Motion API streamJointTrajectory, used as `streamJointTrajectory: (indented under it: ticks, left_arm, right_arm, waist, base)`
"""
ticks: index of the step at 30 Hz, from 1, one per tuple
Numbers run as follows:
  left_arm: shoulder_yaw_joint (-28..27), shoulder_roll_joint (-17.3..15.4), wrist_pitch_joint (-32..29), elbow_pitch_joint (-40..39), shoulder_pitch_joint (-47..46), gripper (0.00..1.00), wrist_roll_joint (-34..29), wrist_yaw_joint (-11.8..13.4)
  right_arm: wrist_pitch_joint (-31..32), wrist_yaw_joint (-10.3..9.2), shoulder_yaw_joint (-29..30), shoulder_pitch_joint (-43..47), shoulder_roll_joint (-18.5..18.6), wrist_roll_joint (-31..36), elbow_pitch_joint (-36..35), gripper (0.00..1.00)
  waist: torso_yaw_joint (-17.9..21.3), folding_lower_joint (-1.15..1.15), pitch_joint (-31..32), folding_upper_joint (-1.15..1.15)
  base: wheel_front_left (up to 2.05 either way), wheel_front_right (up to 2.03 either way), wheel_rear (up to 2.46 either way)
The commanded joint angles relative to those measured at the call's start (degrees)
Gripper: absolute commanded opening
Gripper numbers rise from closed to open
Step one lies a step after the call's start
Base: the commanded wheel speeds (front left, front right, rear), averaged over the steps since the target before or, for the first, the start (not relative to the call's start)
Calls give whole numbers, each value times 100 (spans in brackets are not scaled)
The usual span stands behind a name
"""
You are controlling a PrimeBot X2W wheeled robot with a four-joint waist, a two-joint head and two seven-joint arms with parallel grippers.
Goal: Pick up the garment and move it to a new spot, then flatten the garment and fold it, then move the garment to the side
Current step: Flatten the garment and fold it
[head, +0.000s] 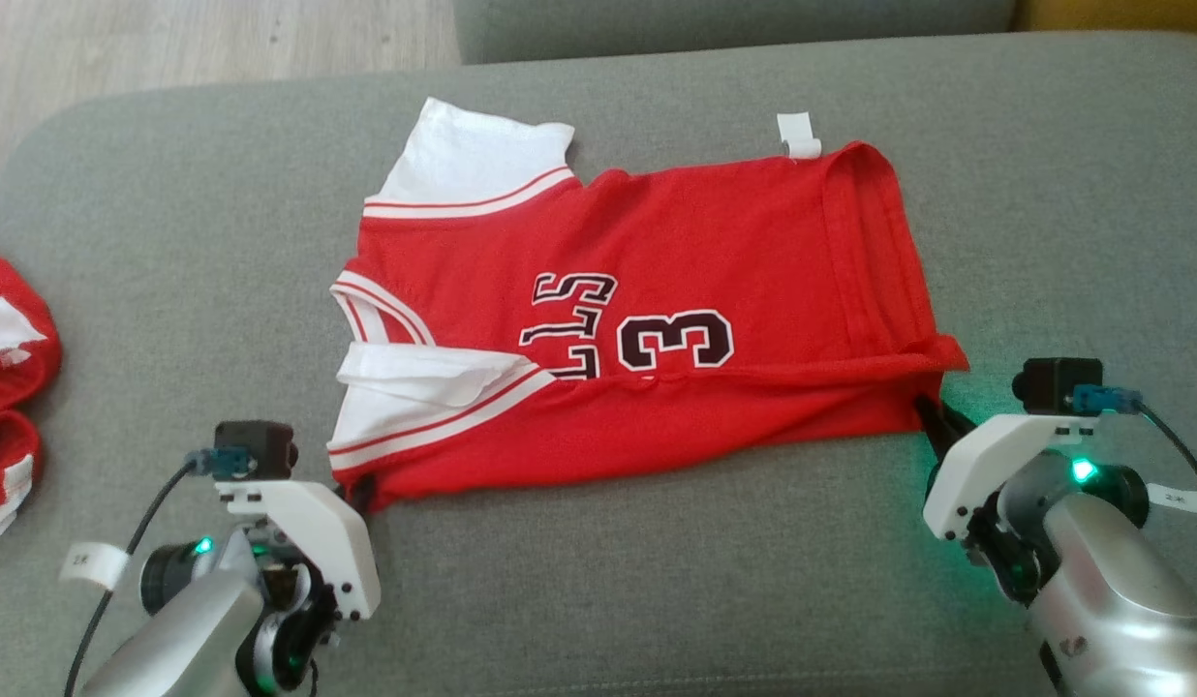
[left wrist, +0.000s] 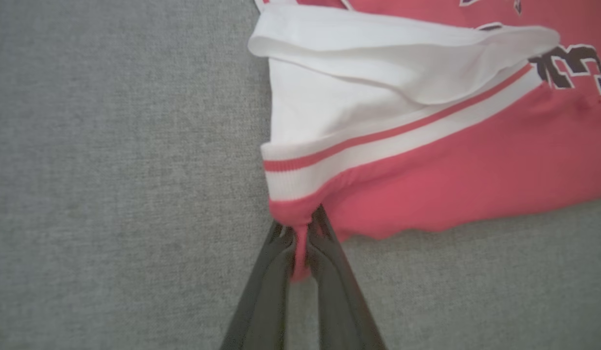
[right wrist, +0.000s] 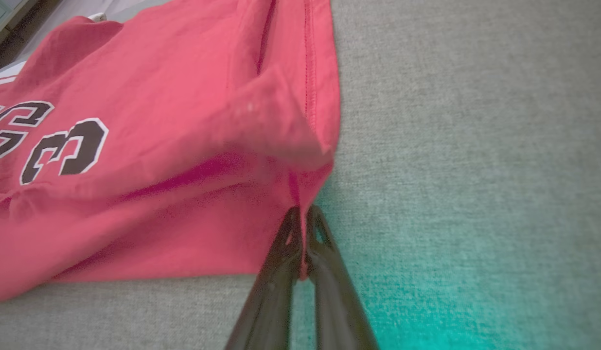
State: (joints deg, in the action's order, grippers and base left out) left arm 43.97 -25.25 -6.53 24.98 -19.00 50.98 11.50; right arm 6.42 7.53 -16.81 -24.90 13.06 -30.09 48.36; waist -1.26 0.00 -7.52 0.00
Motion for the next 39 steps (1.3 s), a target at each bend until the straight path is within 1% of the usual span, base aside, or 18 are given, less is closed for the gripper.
streamJointTrajectory:
  ticks: [1, 4, 6, 11, 12, 17, 23, 26, 27, 28, 29, 30, 33, 36, 39]
  left_arm:
    - [-182, -162, -36, -102, -208, 0, 46, -33]
    - [-235, -281, -79, -293, -141, 0, 120, -49]
    - [-255, -436, -166, -497, -59, 0, 150, -23]
    - [-136, -883, -670, -1154, 278, 0, 228, 69]
    - [-136, -883, -670, -1154, 278, 0, 228, 69]
    - [-98, -1237, -985, -1839, 681, 0, 332, 307]
    - [-14, -1525, -1328, -2434, 1168, 0, 517, 553]
    - [-7, -1595, -1371, -2601, 1352, 0, 539, 749]
    - [2, -1592, -1364, -2627, 1395, 0, 540, 782]
    - [14, -1584, -1358, -2626, 1425, 34, 541, 799]
    - [35, -1572, -1378, -2604, 1448, 94, 554, 799]
    - [42, -1553, -1380, -2581, 1454, 100, 568, 789]
    - [45, -1530, -1365, -2510, 1408, 100, 560, 750]
    - [6, -1581, -1332, -2503, 1268, 100, 489, 710]
    - [-105, -1647, -1292, -2590, 949, 100, 372, 672]
  right_arm:
    - [89, -4, -176, -11, -29, -80, -62, 0]
    - [251, -4, -204, 52, 110, -178, -172, 0]
    - [503, -4, -250, 149, 234, -278, -300, 0]
    - [1127, -4, -297, 534, 631, -507, -873, 0]
    - [1127, -4, -297, 534, 631, -507, -873, 0]
    - [1586, -4, -82, 1068, 916, -563, -1541, 0]
    - [2112, -4, 392, 1843, 928, -454, -2298, 0]
    - [2298, -4, 698, 2166, 831, -273, -2637, 0]
    - [2369, -4, 795, 2265, 773, -214, -2725, 23]
    - [2418, -4, 884, 2344, 707, -154, -2816, 90]
    - [2453, -4, 970, 2408, 637, -86, -2908, 100]
    - [2490, -4, 1041, 2461, 575, -10, -2996, 100]
    - [2602, -4, 1222, 2564, 413, 166, -3284, 100]
    - [2695, -4, 1408, 2608, 364, 309, -3613, 100]
    - [2678, -4, 1681, 2569, 306, 302, -3991, 100]
  waist:
    - [8, 0, 79, 0]
    - [7, 0, 195, 0]
    - [2, 0, 271, 0]
    - [25, 0, 415, 0]
    - [25, 0, 415, 0]
    - [79, 0, 471, 0]
    - [156, 0, 531, 0]
    - [187, 0, 558, 0]
    - [188, 0, 564, 0]
    - [190, 0, 567, 0]
    - [193, 0, 565, 0]
    - [195, 0, 561, 0]
    - [204, 0, 559, 0]
    - [203, 0, 561, 0]
    - [158, 0, 513, 0]
  base:
    - [0, 0, 0]
    - [0, 0, 0]
    - [0, 0, 0]
    - [0, 0, 0]
    - [0, 0, 0]
    - [0, 0, 0]
    - [0, 0, 0]
    - [0, 0, 0]
    - [0, 0, 0]
    - [0, 0, 0]
    - [0, 0, 0]
    - [0, 0, 0]
    - [0, 0, 0]
    - [0, 0, 0]
    - [0, 0, 0]
